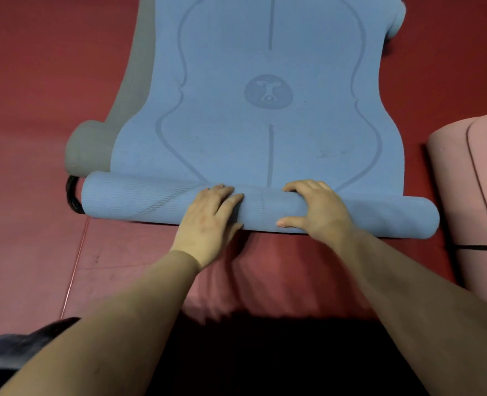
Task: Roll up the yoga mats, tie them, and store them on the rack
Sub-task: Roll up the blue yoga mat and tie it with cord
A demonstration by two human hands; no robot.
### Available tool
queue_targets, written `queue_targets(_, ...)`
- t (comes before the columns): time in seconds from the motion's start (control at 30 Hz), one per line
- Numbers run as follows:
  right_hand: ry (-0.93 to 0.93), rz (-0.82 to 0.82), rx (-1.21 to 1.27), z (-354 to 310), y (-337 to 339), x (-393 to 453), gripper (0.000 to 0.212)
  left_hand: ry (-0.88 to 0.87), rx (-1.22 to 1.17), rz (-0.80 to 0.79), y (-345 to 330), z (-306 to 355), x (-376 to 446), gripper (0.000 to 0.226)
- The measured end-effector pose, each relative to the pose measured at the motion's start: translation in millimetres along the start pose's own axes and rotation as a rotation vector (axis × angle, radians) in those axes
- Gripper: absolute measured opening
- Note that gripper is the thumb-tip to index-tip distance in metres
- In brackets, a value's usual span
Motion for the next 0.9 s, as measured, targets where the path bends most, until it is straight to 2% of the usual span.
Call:
queue_targets(0.13, -0.009, -0.019, 0.037, 3.3, -0.5, 9.1, 0.065, 0.015, 0.005, -0.071, -8.3, -8.3, 12.3, 0.064)
queue_targets(0.27, 0.078, 0.314, -0.114, -3.4, -5.6, -15.9, 0.053, 0.069, -0.098, -0.156, 8.4, -13.0, 32.6, 0.066)
queue_targets(0.33, 0.066, 0.378, -0.137, -7.0, -13.0, -21.2, 0.058, 0.11, -0.143, -0.239, 11.9, -15.6, 43.5, 0.066)
queue_targets(0.4, 0.018, 0.342, -0.109, -6.2, -14.2, -12.6, 0.06, 0.149, -0.179, -0.362, 12.4, -19.4, 53.9, 0.064)
queue_targets(0.53, -0.049, 0.155, 0.02, 0.3, 0.5, 12.5, 0.06, 0.158, -0.163, -0.516, 18.8, -21.8, 76.9, 0.065)
queue_targets(0.6, -0.085, 0.073, 0.082, 5.3, 8.8, 25.4, 0.057, 0.128, -0.088, -0.479, 24.8, -19.3, 82.0, 0.067)
queue_targets(0.7, -0.145, -0.048, 0.15, 12.5, 17.2, 43.0, 0.052, 0.063, 0.009, -0.174, 32.0, -12.7, 67.9, 0.067)
queue_targets(0.8, -0.169, -0.122, 0.091, 11.0, 14.8, 49.5, 0.053, 0.116, -0.025, -0.168, 20.0, -7.6, 52.2, 0.075)
queue_targets(0.83, -0.136, -0.047, 0.026, 8.0, 14.8, 46.7, 0.053, 0.135, -0.037, -0.194, 18.4, -7.7, 54.8, 0.076)
queue_targets(0.9, 0.004, 0.236, -0.081, 0.2, 15.2, 32.0, 0.051, 0.158, -0.034, -0.261, 21.3, -11.4, 65.4, 0.075)
Point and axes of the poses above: each hand's wrist, its own x-axis towards the middle knuckle, its own y-axis out of the back of the hand, z = x × y, the point moved 4 cm from there along x, towards the middle knuckle, and after that the axes turned 6 degrees about -z, right-handed, at the moved point
